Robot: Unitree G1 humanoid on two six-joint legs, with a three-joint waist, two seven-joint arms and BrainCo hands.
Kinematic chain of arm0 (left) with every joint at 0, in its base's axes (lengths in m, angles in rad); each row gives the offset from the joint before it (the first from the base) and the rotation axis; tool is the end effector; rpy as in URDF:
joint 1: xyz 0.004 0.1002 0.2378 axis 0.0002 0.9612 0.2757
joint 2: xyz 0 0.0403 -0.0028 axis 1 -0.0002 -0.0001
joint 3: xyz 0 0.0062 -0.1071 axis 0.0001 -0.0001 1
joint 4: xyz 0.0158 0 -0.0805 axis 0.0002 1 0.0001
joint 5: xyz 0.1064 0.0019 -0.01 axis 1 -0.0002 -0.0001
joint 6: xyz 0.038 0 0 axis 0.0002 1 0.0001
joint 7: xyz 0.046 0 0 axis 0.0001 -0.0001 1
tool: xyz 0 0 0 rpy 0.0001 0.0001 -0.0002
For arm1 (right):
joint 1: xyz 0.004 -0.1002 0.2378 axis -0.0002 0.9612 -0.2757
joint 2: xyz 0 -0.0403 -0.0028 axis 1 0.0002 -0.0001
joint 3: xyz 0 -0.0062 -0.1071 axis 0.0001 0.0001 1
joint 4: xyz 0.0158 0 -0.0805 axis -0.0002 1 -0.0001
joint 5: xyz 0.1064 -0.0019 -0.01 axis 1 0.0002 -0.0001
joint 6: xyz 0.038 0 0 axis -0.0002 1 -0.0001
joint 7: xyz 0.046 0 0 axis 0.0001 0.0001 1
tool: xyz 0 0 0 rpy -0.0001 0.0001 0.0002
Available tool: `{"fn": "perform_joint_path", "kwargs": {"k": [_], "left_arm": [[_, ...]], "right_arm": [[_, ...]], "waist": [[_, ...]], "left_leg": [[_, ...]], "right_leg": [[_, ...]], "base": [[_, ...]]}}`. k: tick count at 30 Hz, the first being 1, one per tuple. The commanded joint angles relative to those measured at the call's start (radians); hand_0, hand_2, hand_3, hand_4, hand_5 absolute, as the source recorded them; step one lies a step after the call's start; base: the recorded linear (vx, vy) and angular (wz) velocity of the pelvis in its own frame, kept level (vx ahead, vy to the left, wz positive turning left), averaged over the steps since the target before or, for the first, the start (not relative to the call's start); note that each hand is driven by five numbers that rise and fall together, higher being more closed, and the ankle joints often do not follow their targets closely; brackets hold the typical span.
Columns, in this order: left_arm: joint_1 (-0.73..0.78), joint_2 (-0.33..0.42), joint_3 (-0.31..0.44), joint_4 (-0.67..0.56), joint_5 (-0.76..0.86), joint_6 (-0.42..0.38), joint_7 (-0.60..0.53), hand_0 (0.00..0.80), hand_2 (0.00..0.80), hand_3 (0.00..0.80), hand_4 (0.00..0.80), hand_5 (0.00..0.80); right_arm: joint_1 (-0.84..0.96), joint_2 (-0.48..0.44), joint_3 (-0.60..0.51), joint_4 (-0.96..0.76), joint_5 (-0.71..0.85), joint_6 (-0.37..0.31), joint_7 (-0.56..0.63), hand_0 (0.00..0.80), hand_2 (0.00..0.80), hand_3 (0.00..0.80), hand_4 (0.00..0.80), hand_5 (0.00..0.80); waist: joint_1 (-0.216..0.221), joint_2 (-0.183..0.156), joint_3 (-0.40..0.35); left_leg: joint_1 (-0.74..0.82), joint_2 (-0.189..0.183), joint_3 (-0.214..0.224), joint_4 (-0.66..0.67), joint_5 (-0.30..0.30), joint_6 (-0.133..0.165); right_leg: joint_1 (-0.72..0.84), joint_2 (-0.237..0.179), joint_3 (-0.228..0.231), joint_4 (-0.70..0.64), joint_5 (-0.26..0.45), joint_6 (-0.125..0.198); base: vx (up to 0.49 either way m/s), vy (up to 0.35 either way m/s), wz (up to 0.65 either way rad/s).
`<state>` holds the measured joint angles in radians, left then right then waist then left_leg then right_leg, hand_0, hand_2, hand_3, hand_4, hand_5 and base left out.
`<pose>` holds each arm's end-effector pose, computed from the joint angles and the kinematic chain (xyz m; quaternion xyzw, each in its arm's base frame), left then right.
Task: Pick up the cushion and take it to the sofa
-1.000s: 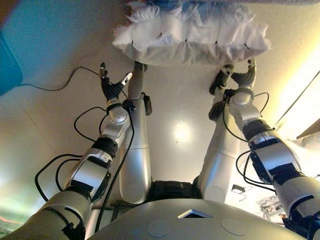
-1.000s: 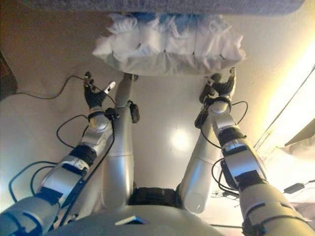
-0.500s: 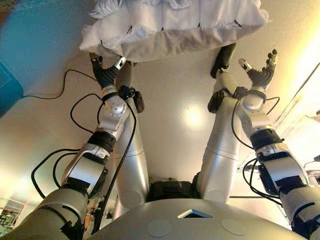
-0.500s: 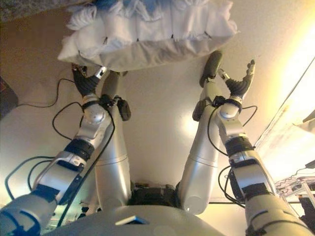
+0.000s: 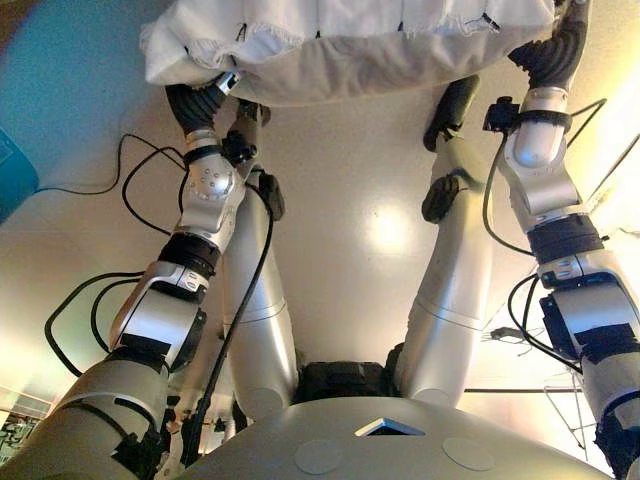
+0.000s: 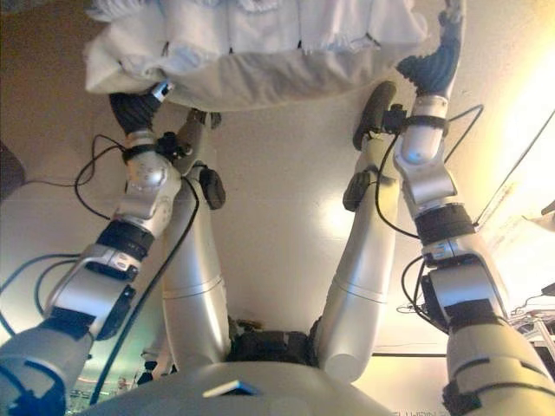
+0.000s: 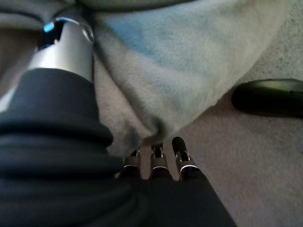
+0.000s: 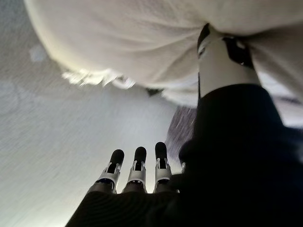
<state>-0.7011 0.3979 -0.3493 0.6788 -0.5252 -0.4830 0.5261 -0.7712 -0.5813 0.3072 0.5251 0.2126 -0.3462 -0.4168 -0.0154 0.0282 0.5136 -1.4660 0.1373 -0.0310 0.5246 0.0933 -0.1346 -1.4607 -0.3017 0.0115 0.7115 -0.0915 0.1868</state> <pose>0.3282 0.1714 0.1161 -0.0414 -0.1977 0.1620 0.9659 0.3318 -0.2001 0.1753 -0.1723 -0.2935 -0.1011 0.9348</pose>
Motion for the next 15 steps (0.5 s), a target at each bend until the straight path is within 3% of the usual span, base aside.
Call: {"fn": "perform_joint_path", "kwargs": {"k": [1, 10, 14, 15], "left_arm": [[-0.052, -0.007, 0.019, -0.090, -0.029, 0.003, -0.053, 0.000, 0.000, 0.000, 0.000, 0.000], [-0.118, -0.049, -0.036, -0.128, -0.128, 0.104, -0.230, 0.000, 0.000, 0.000, 0.000, 0.000], [-0.122, -0.060, -0.060, -0.169, -0.163, 0.122, -0.288, 0.000, 0.000, 0.000, 0.000, 0.000], [-0.119, -0.064, -0.062, -0.184, -0.163, 0.124, -0.301, 0.082, 0.082, 0.082, 0.082, 0.082]], "right_arm": [[-0.033, -0.020, 0.078, -0.106, 0.045, -0.016, 0.161, 0.000, 0.000, 0.000, 0.000, 0.000], [-0.157, 0.039, 0.191, -0.085, 0.332, 0.214, 0.541, 0.000, 0.000, 0.000, 0.000, 0.000], [-0.168, 0.058, 0.213, -0.107, 0.356, 0.248, 0.595, 0.000, 0.000, 0.000, 0.000, 0.000], [-0.170, 0.060, 0.216, -0.112, 0.362, 0.245, 0.605, 0.000, 0.000, 0.000, 0.000, 0.000]], "waist": [[0.003, 0.015, 0.006], [0.028, 0.015, 0.006], [0.032, 0.017, 0.006], [0.033, 0.018, 0.006]], "left_leg": [[-0.054, 0.025, -0.053, 0.046, -0.017, -0.020], [-0.074, 0.018, -0.060, 0.030, -0.002, -0.027], [-0.085, 0.013, -0.062, 0.030, 0.007, -0.029], [-0.086, 0.012, -0.064, 0.029, 0.008, -0.030]], "right_leg": [[-0.027, -0.017, 0.029, -0.111, 0.182, 0.022], [-0.051, -0.037, 0.022, -0.103, 0.179, 0.024], [-0.061, -0.042, 0.021, -0.094, 0.180, 0.025], [-0.063, -0.043, 0.021, -0.094, 0.180, 0.026]], "base": [[0.008, -0.046, 0.04], [0.004, -0.022, 0.09], [-0.004, 0.001, 0.12], [-0.014, -0.006, 0.15]]}}
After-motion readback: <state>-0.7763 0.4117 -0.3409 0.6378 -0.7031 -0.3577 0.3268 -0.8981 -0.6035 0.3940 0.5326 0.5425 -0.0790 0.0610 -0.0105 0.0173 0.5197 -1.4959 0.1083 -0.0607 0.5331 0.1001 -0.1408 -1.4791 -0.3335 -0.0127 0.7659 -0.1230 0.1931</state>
